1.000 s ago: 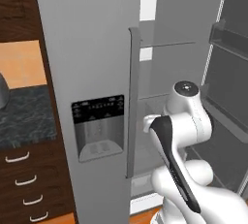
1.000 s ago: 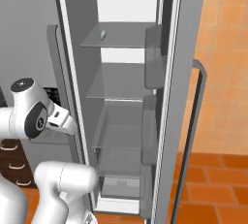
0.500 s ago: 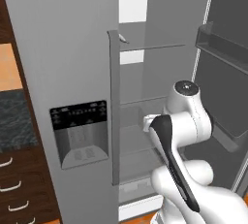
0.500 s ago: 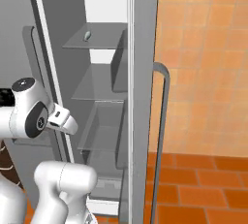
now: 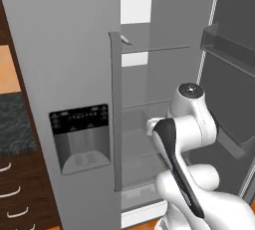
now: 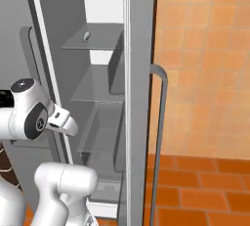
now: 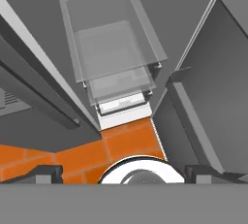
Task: Place one bell pepper and one fish in each tupperware on the nearby counter, to pack two identical lunches.
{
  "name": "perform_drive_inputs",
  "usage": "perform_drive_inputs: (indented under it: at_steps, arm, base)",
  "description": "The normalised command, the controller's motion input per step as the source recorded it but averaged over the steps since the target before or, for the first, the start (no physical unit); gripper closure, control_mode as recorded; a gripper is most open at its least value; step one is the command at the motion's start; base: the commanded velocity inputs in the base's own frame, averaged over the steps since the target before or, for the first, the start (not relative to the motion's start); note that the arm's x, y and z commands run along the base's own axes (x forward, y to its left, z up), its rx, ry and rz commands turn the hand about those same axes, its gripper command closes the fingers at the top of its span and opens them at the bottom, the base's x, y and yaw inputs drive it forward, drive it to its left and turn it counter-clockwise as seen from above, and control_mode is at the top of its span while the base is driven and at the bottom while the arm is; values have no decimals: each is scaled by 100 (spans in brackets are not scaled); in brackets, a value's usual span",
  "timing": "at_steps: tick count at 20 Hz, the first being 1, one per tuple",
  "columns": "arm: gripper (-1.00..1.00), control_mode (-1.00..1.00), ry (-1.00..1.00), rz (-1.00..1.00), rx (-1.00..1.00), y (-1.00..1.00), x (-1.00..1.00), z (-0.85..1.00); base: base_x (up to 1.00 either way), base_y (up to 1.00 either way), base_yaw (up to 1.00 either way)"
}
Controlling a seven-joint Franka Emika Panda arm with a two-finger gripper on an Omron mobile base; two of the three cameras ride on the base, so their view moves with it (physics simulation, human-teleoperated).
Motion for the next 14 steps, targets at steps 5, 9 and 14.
perform_drive_inputs:
  at_steps: [5, 9, 14]
  arm:
    - [-100, -100, -6, 1, 3, -22, 48, 48]
    - [-100, -100, -48, 2, 0, -23, 3, 100]
    - [-100, -100, -13, -4, 0, -32, -3, 35]
  base:
    - [7, -8, 0]
    - [0, 0, 0]
    - [0, 0, 0]
